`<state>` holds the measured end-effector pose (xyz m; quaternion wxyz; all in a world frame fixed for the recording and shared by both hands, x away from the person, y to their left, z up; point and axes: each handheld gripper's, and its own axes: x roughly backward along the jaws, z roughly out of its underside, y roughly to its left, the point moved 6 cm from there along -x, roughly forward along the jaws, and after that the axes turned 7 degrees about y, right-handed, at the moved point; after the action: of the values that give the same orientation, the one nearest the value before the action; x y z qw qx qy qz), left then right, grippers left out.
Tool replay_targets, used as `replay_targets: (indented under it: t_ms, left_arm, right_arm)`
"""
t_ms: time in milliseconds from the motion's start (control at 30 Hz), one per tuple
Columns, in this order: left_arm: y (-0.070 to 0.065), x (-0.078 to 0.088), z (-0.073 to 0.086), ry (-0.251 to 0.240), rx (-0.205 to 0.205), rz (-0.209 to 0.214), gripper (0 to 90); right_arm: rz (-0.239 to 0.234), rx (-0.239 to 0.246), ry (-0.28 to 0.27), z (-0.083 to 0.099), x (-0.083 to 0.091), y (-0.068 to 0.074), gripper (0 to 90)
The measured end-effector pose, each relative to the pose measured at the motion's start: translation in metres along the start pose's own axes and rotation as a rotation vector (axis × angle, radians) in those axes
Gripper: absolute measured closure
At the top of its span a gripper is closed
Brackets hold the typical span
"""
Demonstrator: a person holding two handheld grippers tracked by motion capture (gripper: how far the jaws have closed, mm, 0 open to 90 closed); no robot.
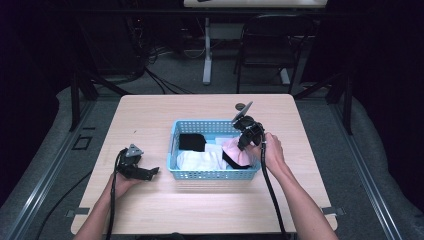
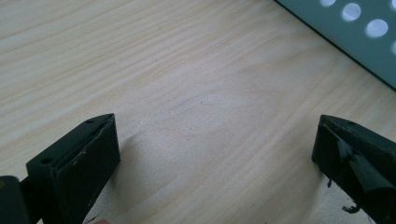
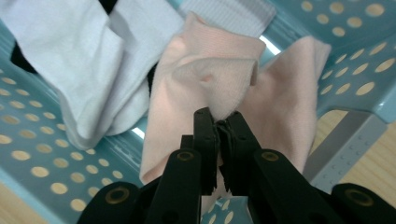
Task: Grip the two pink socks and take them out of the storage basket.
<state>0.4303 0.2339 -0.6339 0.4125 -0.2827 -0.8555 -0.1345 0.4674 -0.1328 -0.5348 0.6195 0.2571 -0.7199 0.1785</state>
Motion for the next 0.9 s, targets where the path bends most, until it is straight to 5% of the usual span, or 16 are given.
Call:
replay_targets:
  t_ms: [900]
  left_arm:
    - [0.000,0.000,0.000,0.000,0.000,-0.001,0.7]
  right_arm:
    - [-0.019,0.038,-0.075,0.000,0.062,0.004,85.2]
